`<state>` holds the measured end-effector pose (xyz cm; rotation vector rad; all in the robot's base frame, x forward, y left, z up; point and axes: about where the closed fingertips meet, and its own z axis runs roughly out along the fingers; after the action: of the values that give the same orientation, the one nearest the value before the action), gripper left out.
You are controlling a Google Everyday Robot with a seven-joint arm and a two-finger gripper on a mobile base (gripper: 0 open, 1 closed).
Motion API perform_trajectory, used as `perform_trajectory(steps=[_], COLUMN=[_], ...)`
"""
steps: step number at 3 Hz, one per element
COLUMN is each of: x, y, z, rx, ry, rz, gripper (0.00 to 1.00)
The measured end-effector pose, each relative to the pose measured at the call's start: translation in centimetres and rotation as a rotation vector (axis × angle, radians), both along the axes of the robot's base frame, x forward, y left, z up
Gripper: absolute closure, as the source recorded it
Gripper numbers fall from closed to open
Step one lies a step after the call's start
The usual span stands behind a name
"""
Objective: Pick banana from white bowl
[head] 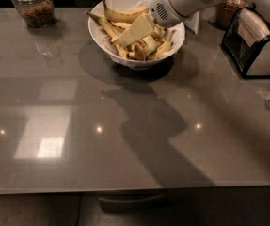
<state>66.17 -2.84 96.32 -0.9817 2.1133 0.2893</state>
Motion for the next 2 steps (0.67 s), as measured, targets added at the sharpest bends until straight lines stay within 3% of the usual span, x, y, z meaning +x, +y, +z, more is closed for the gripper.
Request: perform_trajectory(steps=[1, 2], x=[1.7, 3.0], y=[0.0, -0.4], z=[-0.5, -1.0], rx=[-0.006, -0.006], ry=[-0.003, 0.006], rz=[-0.041, -0.083], gripper=[0.32, 0.38])
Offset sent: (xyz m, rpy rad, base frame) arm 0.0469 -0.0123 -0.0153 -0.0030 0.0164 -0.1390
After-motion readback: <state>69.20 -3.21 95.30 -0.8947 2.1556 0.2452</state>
